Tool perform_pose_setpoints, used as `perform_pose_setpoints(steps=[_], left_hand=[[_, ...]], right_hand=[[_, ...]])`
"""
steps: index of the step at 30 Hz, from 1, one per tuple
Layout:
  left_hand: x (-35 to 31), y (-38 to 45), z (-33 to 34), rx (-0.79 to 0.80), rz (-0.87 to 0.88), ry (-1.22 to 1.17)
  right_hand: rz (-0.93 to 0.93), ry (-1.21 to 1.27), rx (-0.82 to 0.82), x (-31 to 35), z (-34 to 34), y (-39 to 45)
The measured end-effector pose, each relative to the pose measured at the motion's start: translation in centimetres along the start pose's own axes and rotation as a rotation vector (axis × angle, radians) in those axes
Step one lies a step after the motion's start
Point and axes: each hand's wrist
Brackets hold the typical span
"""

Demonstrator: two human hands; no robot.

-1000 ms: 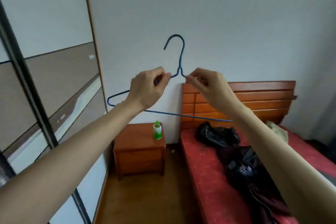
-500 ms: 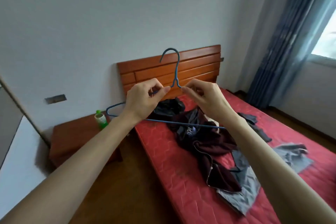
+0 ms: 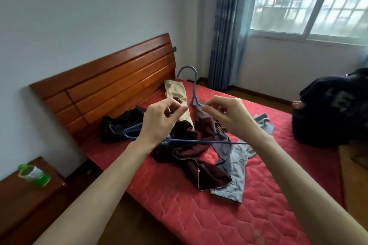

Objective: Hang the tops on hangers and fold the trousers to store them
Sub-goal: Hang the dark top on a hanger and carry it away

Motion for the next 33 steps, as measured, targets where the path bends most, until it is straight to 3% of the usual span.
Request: perform_pose_setpoints(steps=[5, 18, 27, 33], left_hand=[[2.8, 3.1, 3.9, 0.143, 0.043, -0.162], [4.3, 7.8, 17.4, 0.451, 0.150, -0.417], [6.0, 8.7, 26.5, 0.572, 0.186, -0.343], [8.6, 9.9, 29.9, 0.592, 0.128, -0.252]], right_hand=[[0.191, -0.039, -0.040, -2.7, -0.2, -0.7], [0.442, -0.099, -0.233, -9.9, -1.5, -4.8], [0.645, -0.088, -0.279, -17.8, -2.0, -7.7], [0.660, -0.072, -0.250, -23.5, -2.1, -7.3]])
Point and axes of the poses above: each hand's wrist, its own y-axis towards the middle knuckle, its own z-axis out of the palm, x = y × z, and after that the axes turned 9 degrees about x, right-handed
